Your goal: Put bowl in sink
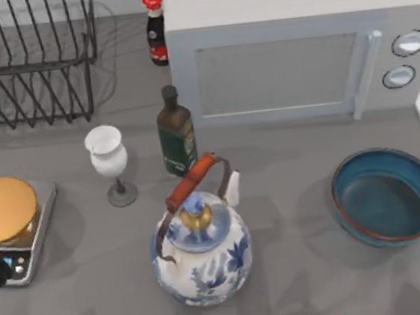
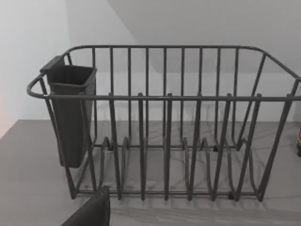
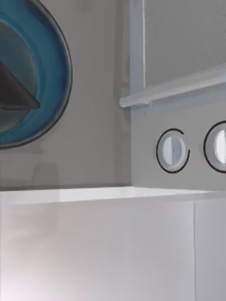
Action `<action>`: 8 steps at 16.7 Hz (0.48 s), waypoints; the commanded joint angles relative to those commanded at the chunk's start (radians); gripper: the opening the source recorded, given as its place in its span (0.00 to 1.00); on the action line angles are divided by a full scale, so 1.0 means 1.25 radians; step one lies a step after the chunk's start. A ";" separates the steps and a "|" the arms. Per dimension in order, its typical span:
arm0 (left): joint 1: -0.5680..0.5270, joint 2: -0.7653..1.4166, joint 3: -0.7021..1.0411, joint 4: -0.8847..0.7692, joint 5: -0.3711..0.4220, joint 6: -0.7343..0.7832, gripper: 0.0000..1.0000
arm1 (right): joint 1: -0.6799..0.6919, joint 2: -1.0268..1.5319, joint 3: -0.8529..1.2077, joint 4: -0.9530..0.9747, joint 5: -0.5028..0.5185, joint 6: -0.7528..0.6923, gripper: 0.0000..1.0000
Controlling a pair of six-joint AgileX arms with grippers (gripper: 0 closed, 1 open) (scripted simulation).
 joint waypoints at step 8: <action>0.000 0.000 0.000 0.000 0.000 0.000 1.00 | 0.059 0.619 0.443 -0.416 0.002 0.062 1.00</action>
